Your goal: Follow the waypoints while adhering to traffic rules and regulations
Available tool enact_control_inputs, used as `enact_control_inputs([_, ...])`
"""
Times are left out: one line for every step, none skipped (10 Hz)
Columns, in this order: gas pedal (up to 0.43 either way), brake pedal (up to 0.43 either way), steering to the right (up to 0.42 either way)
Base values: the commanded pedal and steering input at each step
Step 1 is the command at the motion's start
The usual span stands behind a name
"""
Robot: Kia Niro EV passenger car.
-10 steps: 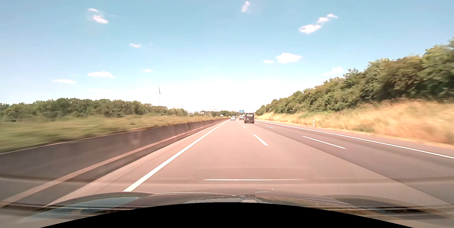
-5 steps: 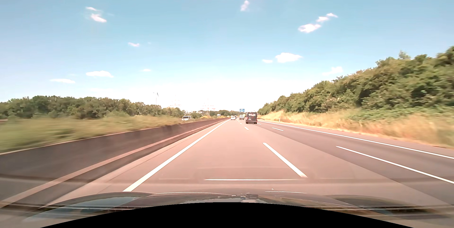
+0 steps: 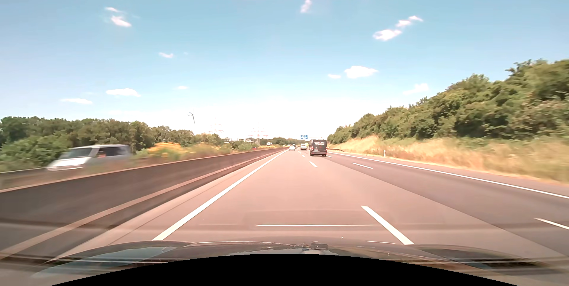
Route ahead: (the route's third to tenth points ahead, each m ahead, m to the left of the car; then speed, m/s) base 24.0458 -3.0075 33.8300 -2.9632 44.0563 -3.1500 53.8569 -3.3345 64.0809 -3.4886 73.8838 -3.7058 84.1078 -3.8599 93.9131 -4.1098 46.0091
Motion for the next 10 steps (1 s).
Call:
enact_control_inputs([0.339,0.000,0.000])
enact_control_inputs([0.339,0.000,0.000])
enact_control_inputs([0.339,0.000,0.000])
enact_control_inputs([0.339,0.000,0.000])
enact_control_inputs([0.339,0.000,0.000])
enact_control_inputs([0.339,0.000,0.000])
enact_control_inputs([0.339,0.000,0.000])
enact_control_inputs([0.339,0.000,0.000])
enact_control_inputs([0.339,0.000,0.001])
enact_control_inputs([0.339,0.000,0.000])
